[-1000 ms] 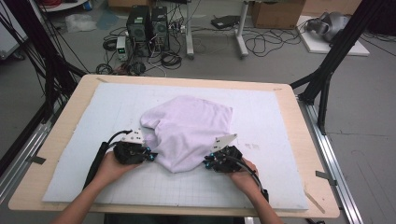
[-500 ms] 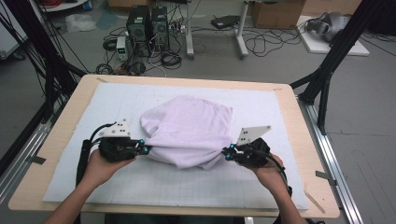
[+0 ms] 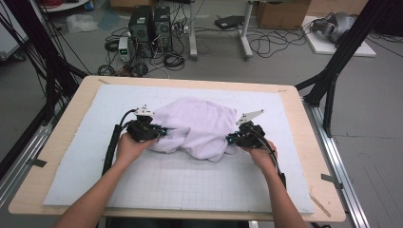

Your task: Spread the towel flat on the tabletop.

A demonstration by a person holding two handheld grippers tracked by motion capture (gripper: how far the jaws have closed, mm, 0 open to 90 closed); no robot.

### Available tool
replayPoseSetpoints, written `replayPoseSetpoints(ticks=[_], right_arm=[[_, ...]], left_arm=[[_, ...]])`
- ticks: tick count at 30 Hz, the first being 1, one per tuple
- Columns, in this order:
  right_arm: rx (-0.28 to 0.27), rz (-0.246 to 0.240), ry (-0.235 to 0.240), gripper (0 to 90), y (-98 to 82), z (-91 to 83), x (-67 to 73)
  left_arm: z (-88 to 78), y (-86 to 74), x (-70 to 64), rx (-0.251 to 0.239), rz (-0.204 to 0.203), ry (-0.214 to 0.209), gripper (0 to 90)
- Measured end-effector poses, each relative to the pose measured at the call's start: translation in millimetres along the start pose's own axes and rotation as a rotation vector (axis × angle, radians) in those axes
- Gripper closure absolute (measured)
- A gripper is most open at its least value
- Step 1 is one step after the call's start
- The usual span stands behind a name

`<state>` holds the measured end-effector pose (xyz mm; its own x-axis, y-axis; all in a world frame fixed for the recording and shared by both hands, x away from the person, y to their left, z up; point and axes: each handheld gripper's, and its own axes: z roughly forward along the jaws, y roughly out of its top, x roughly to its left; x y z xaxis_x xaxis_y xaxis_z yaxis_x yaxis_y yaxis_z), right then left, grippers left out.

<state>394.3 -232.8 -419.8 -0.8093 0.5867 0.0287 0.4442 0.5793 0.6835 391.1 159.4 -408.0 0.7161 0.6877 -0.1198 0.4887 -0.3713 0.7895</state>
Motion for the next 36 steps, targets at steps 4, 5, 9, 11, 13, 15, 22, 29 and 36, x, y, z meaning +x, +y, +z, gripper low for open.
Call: replayPoseSetpoints(ticks=[4, 5, 9, 11, 13, 15, 22, 29, 36], right_arm=[[-0.067, 0.035, -0.038, 68.6, 1.8, -19.9, 5.8], [-0.079, 0.025, -0.056, 64.8, 3.2, -24.4, 10.4], [-0.13, -0.034, -0.081, 62.1, 8.0, -41.9, 33.9], [-0.157, -0.052, -0.055, 60.4, 8.0, -47.8, 45.3], [-0.158, -0.083, -0.02, 58.4, 7.9, -47.9, 56.9], [-0.162, -0.107, 0.016, 55.8, 5.2, -41.9, 68.5], [-0.034, -0.169, 0.091, 49.6, -4.0, 2.3, 94.0], [0.005, -0.207, 0.069, 77.4, -2.6, 23.3, 91.8], [-0.032, -0.193, 0.125, 83.8, -3.0, -9.0, 89.5]], left_arm=[[-23.9, 0.4, -1.3, -0.038, -0.008, 0.017, 52.6], [-29.3, -0.6, -2.8, -0.042, 0.009, 0.018, 51.6], [-48.5, -8.0, -8.6, -0.038, 0.061, 0.027, 48.8], [-56.7, -14.0, -11.9, -0.044, 0.077, 0.008, 48.0], [-61.0, -22.2, -16.0, -0.043, 0.096, -0.005, 49.5], [-60.1, -32.9, -17.3, -0.033, 0.104, -0.052, 53.4], [-32.0, -54.2, -22.6, 0.054, 0.128, -0.096, 53.7], [-17.7, -51.9, -23.9, 0.063, 0.145, -0.109, 85.1], [-61.0, -41.1, -30.5, -0.011, 0.146, -0.107, 86.7]])
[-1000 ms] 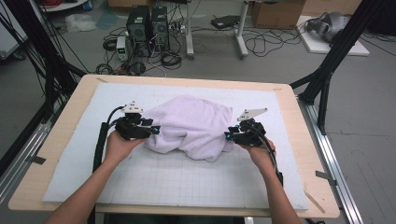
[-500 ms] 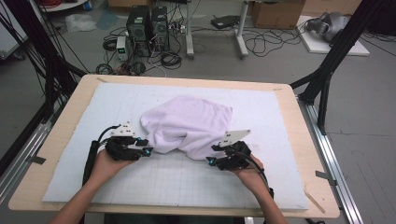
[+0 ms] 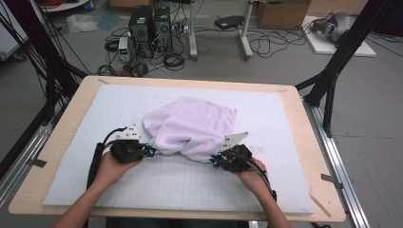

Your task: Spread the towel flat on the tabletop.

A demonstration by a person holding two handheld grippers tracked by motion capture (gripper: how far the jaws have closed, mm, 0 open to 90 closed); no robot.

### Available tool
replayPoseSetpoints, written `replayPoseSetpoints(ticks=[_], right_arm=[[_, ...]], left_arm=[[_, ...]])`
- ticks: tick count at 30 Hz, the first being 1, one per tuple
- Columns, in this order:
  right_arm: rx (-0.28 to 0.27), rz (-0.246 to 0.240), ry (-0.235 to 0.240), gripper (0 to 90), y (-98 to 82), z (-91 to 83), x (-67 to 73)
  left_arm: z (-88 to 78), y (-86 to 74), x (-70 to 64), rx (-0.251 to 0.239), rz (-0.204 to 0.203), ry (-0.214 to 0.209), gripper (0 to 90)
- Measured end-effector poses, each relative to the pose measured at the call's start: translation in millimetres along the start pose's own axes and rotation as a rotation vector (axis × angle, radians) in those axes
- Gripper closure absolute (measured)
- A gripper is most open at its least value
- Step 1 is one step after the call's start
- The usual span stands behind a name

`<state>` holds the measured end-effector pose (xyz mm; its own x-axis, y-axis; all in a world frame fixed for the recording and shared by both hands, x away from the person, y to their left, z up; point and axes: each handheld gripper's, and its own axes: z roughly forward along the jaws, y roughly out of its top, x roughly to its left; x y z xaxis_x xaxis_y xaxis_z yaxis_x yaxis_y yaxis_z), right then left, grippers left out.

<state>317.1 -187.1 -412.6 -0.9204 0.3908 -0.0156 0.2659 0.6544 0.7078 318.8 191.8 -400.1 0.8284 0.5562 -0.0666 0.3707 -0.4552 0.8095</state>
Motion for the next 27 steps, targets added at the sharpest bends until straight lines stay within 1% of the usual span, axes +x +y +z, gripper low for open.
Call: replayPoseSetpoints(ticks=[1, 2, 5, 7, 8, 9, 10, 11, 13, 14, 16, 17, 18, 19, 20, 21, 22, 23, 24, 25, 26, 27], right_arm=[[-0.019, -0.003, -0.002, 83.8, 1.0, -7.8, 2.0], [-0.036, -0.01, -0.007, 83.9, 1.6, -13.8, 3.2], [-0.081, -0.01, -0.01, 84.2, 2.6, -40.5, 8.8], [-0.109, -0.012, -0.01, 84.3, 2.7, -56.9, 11.5], [-0.121, -0.016, -0.022, 84.3, 3.0, -65.0, 13.0], [-0.128, -0.019, -0.03, 84.3, 3.2, -72.7, 14.0], [-0.133, -0.026, -0.048, 84.3, 3.3, -79.5, 13.2], [-0.133, -0.023, -0.063, 84.3, 3.3, -85.3, 10.8], [-0.146, 0.002, -0.084, 84.3, 3.4, -91.2, 1.4], [-0.134, 0.008, -0.098, 84.3, 4.4, -89.5, -4.7], [-0.093, 0.02, -0.119, 84.2, 6.1, -78.3, -19.4], [-0.078, 0.031, -0.127, 84.2, 5.9, -70.4, -27.8], [-0.064, 0.052, -0.128, 84.2, 5.5, -62.3, -36.7], [-0.046, 0.062, -0.134, 84.2, 4.9, -54.3, -44.5], [-0.024, 0.071, -0.146, 84.2, 4.3, -46.7, -51.5], [-0.019, 0.09, -0.139, 84.2, 3.2, -39.4, -59.6], [-0.012, 0.108, -0.135, 84.2, 2.0, -32.9, -65.9], [0.001, 0.111, -0.146, 84.1, 0.8, -26.9, -71.5], [0.005, 0.129, -0.145, 84.0, -1.3, -21.2, -77.6], [0.01, 0.152, -0.133, 83.7, -3.5, -16.3, -82.4], [0.031, 0.162, -0.132, 83.3, -5.0, -12.2, -85.9], [0.033, 0.17, -0.127, 82.4, -6.8, -9.5, -88.7]], left_arm=[[-5.5, 2.0, -1.7, -0.008, 0.001, 0.002, 86.7], [-14.4, 5.2, -5.2, -0.021, 0.008, 0.001, 86.7], [-34.5, 11.6, -14.1, -0.05, 0.024, 0.004, 86.6], [-45.0, 14.6, -19.0, -0.062, 0.033, 0.007, 86.6], [-49.5, 15.7, -20.3, -0.064, 0.04, 0.008, 86.6], [-53.0, 16.9, -20.5, -0.07, 0.042, 0.015, 86.6], [-54.9, 18.2, -19.4, -0.074, 0.043, 0.021, 86.6], [-54.8, 19.6, -16.8, -0.076, 0.037, 0.03, 86.6], [-47.9, 22.9, -8.0, -0.069, 0.029, 0.054, 86.6], [-41.5, 24.7, -1.9, -0.059, 0.024, 0.071, 86.6], [-24.3, 28.2, 11.5, -0.035, 0.007, 0.104, 86.6], [-15.1, 29.1, 19.2, -0.037, -0.024, 0.103, 86.6], [-6.3, 29.6, 25.7, -0.039, -0.042, 0.108, 86.6], [2.5, 29.6, 31.8, -0.029, -0.042, 0.124, 86.6], [11.6, 28.6, 38.5, -0.02, -0.068, 0.126, 86.6], [20.6, 27.4, 44.4, -0.003, -0.082, 0.137, 86.7], [28.8, 25.6, 49.4, 0.02, -0.074, 0.159, 86.6], [36.2, 22.6, 55.5, 0.03, -0.1, 0.157, 86.6], [41.9, 19.8, 59.5, 0.04, -0.115, 0.15, 86.5], [45.3, 17.6, 61.7, 0.056, -0.107, 0.156, 86.3], [46.4, 16.1, 63.3, 0.063, -0.119, 0.144, 85.8], [45.7, 15.7, 63.4, 0.061, -0.124, 0.135, 84.4]])
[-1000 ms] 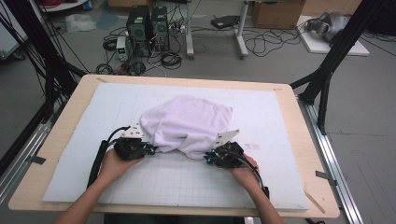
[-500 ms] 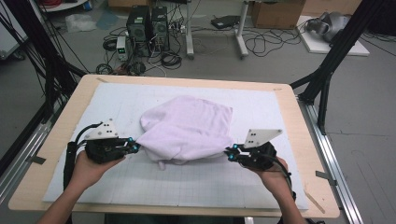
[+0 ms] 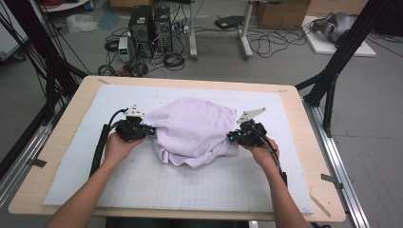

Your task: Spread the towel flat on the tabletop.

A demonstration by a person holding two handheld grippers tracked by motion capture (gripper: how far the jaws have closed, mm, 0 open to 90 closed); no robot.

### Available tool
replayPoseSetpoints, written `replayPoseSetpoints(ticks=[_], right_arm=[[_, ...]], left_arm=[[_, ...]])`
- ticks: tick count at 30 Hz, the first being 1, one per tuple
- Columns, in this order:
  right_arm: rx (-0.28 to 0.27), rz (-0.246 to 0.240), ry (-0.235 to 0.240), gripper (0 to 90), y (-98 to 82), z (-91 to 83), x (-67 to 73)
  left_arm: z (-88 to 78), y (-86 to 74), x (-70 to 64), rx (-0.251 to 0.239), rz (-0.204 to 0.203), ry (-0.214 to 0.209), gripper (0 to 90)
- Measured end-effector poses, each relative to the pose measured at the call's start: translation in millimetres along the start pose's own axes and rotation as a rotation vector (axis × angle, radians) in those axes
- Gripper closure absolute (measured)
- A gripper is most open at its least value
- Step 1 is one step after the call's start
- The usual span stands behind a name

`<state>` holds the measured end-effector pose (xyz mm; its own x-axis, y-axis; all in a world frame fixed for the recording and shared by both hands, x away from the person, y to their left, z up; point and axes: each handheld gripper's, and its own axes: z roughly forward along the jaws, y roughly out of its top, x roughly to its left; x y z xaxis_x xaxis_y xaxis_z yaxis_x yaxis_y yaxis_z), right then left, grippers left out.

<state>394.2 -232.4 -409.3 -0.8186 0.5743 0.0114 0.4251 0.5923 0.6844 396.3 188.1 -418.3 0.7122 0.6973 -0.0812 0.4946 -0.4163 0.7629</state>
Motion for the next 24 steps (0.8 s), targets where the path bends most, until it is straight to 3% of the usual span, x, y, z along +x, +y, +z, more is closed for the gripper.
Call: replayPoseSetpoints(ticks=[2, 6, 8, 11, 14, 18, 21, 24], right_arm=[[-0.004, 0.012, -0.006, 77.5, -0.6, -1.5, -0.5], [-0.07, -0.019, -0.049, 66.1, 1.7, -25.4, 11.9], [-0.109, -0.022, -0.035, 62.2, 1.6, -38.7, 20.7], [-0.132, -0.056, -0.058, 55.6, 1.2, -49.2, 40.0], [-0.155, -0.085, -0.007, 52.6, -0.1, -45.4, 58.1], [-0.136, -0.139, 0.087, 47.6, 1.3, -21.6, 77.8], [-0.068, -0.153, 0.118, 44.9, 1.1, 1.6, 84.0], [-0.043, -0.161, 0.13, 46.2, -0.9, 20.8, 85.8]], left_arm=[[-8.7, 0.6, -1.9, -0.002, 0.013, 0.009, 75.0], [-38.5, -0.2, -6.4, -0.076, 0.019, 0.022, 58.4], [-50.8, -3.2, -10.5, -0.093, 0.027, 0.008, 56.4], [-57.5, -10.6, -22.3, -0.092, 0.045, -0.016, 53.8], [-51.7, -19.5, -36.3, -0.09, 0.05, -0.09, 55.9], [-27.7, -27.3, -53.5, -0.055, 0.059, -0.156, 57.4], [-9.1, -26.4, -63.2, -0.014, 0.079, -0.143, 53.5], [4.7, -25.7, -67.6, -0.004, 0.087, -0.116, 51.9]])
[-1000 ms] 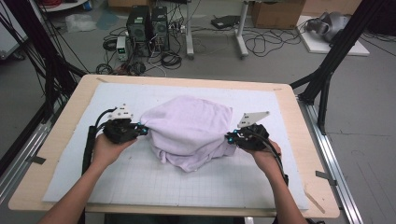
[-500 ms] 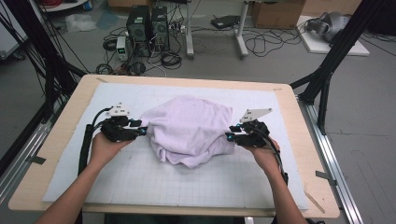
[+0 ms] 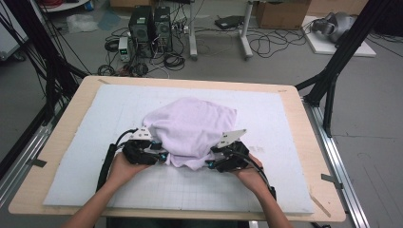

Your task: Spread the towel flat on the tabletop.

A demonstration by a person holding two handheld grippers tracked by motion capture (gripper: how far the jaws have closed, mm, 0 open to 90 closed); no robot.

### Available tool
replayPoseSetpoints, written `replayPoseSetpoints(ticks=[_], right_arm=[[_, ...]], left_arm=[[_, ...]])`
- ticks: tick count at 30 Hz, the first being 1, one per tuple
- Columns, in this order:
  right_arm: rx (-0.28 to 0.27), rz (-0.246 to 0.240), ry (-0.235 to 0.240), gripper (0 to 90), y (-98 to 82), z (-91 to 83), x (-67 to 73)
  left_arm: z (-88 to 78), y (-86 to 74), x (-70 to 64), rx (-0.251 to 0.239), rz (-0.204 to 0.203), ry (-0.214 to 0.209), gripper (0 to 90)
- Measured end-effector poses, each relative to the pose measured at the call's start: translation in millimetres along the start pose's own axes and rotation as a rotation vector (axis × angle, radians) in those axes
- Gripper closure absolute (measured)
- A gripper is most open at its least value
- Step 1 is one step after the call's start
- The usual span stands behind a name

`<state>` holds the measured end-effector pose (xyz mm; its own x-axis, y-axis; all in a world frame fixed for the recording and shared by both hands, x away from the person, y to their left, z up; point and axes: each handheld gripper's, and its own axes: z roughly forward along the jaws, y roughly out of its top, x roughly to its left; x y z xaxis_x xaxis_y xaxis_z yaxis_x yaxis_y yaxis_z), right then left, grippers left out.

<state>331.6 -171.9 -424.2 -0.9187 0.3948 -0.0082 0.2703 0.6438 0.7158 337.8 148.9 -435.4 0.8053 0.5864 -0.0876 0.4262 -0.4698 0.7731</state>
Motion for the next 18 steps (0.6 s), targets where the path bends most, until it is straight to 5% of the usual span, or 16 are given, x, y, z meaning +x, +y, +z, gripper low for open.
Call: replayPoseSetpoints(ticks=[3, 6, 10, 18], right_arm=[[0.014, -0.015, -0.007, 61.3, -1.8, 10.8, -0.5], [0.021, -0.044, 0.003, 79.5, -1.5, 9.7, -2.0], [-0.029, -0.006, 0.038, 82.3, -3.7, -7.7, -4.5], [-0.11, 0.004, 0.03, 83.0, -4.3, -65.3, 5.9]], left_arm=[[6.3, -1.4, 0.5, 0.022, 0.032, 0.042, 69.3], [-3.3, -1.5, 5.0, 0.002, 0.004, 0.009, 82.5], [-29.5, -2.3, 6.1, -0.019, 0.014, -0.002, 83.6], [-90.7, 2.3, -0.5, -0.067, 0.056, 0.011, 83.4]])
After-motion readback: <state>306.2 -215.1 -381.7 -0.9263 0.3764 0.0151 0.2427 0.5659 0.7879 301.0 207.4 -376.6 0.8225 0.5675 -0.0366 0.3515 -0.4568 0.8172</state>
